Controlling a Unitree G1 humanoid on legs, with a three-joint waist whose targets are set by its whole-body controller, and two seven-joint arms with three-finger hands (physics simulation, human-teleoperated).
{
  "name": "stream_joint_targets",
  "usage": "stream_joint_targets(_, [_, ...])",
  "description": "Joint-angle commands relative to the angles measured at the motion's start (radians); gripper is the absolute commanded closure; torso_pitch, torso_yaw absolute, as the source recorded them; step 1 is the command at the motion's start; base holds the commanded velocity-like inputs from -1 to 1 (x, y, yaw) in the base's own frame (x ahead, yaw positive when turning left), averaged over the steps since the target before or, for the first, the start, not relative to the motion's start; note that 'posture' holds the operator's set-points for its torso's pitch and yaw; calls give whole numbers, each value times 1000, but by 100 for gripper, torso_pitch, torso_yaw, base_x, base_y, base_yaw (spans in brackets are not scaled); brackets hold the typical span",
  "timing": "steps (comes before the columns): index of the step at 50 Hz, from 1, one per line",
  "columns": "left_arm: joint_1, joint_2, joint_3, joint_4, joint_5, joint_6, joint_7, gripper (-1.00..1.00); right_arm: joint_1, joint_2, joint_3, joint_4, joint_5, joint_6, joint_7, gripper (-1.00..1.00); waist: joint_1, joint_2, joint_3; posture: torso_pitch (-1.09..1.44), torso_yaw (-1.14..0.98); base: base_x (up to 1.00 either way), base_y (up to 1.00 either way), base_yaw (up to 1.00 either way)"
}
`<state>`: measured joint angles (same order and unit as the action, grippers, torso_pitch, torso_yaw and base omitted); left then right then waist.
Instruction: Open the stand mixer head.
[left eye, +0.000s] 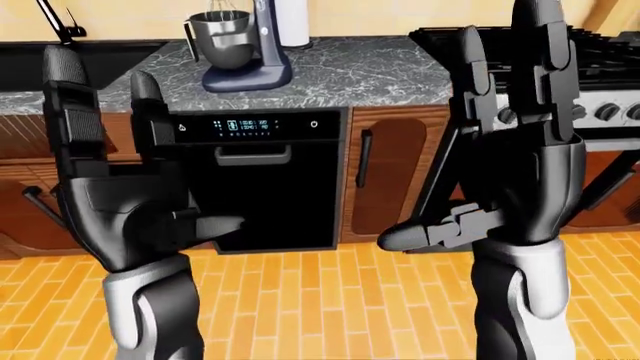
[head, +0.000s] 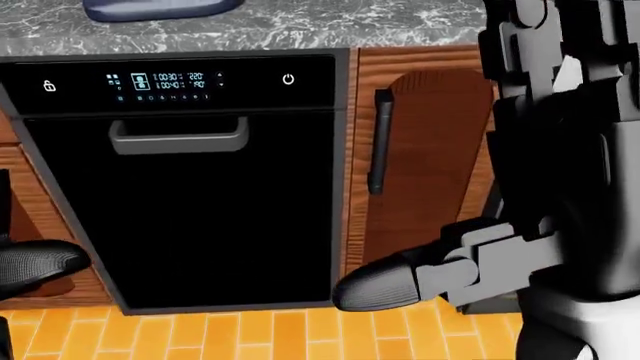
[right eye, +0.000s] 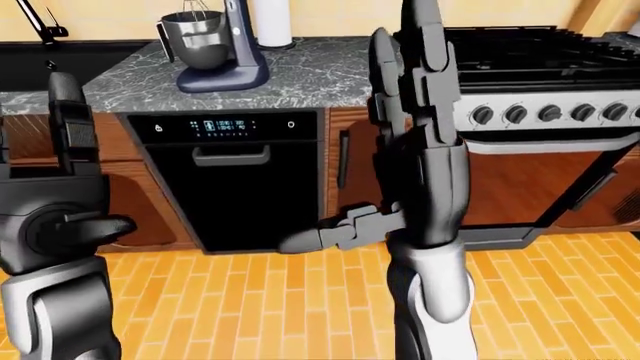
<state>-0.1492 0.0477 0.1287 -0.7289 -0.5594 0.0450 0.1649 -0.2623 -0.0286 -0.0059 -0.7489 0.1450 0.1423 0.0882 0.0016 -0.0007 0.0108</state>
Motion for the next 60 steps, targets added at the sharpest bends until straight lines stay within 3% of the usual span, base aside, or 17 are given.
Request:
stream_joint_targets(1, [-19, 6, -1, -32, -32, 19, 20, -100, -20, -2, 1, -25, 5, 23, -15, -100, -1, 2, -8, 0, 0, 0, 0, 0])
stream_joint_targets(18, [-10, 5, -2, -14, -41, 2, 7, -100, -31, -4, 9, -35, -32, 20, 5, -100, 1, 5, 1, 0, 0, 0, 0, 0])
stream_joint_targets(24, [-9, 4, -4, -13, -38, 2, 11, -100, -28, -1, 5, -30, -40, 28, 7, -100, -16, -73, 18, 0, 0, 0, 82, 0])
stream_joint_targets(29, [-14, 6, 0, -15, -44, 9, 16, -100, -18, -7, 15, -31, -58, 16, 14, -100, -41, 103, 15, 0, 0, 0, 20, 0])
stream_joint_targets(30, [-13, 6, 1, -8, -41, 4, 13, -100, -22, -1, 11, -31, -54, 19, 9, -100, -27, -2, 44, 0, 0, 0, 100, 0])
stream_joint_targets(33, [-7, 6, -1, -10, -37, 4, 10, -100, -21, 3, 7, -31, -43, 19, 9, -100, -14, -27, 62, 0, 0, 0, 37, 0])
stream_joint_targets(36, [-13, 8, -1, -19, -39, 10, 15, -100, -14, 1, 16, -42, -44, 26, 12, -100, -3, -24, 7, 0, 0, 0, 21, 0])
stream_joint_targets(37, [-12, 7, -1, -20, -39, 10, 15, -100, -14, 3, 14, -38, -45, 18, 10, -100, -8, -98, 8, 0, 0, 0, 100, 0])
stream_joint_targets(39, [-11, 7, -1, -21, -39, 10, 15, -100, -13, 2, 13, -38, -37, 20, 13, -100, -6, -93, 46, 0, 0, 0, 50, 0])
stream_joint_targets(41, [-14, 7, 0, -18, -38, 9, 16, -100, -14, 3, 8, -41, -26, 20, 7, -100, -7, -48, 7, 0, 0, 0, 0, 0])
stream_joint_targets(43, [-13, 7, -1, -19, -37, 9, 17, -100, -11, -2, 13, -44, -35, 20, 12, -100, -11, 4, 13, 0, 0, 0, 52, 0])
stream_joint_targets(45, [-10, 7, -1, -21, -38, 10, 15, -100, -10, 1, 10, -43, -33, 20, 12, -100, -6, -51, 22, 0, 0, 0, 100, 0])
stream_joint_targets(47, [-11, 7, 1, -20, -39, 10, 15, -100, -12, 2, 7, -44, -26, 22, 10, -100, -9, -43, 5, 0, 0, 0, 35, 0])
stream_joint_targets(51, [-11, 7, 0, -20, -37, 9, 16, -100, -15, -1, 7, -50, -32, 21, 4, -100, -32, 109, 22, 0, 0, 0, 18, 0])
stream_joint_targets(52, [-11, 7, 0, -21, -38, 10, 17, -100, -14, -3, 8, -50, -33, 21, 8, -100, -14, 17, 41, 0, 0, 0, 100, 0])
stream_joint_targets(56, [-11, 7, -1, -19, -36, 9, 16, -100, -10, 0, 8, -46, -29, 21, 10, -100, -15, -71, 57, 0, 0, 0, 61, 0])
stream_joint_targets(60, [-11, 7, 1, -18, -37, 8, 15, -100, -12, 1, 9, -49, -29, 21, 7, -100, -10, -44, 26, 0, 0, 0, 23, 0])
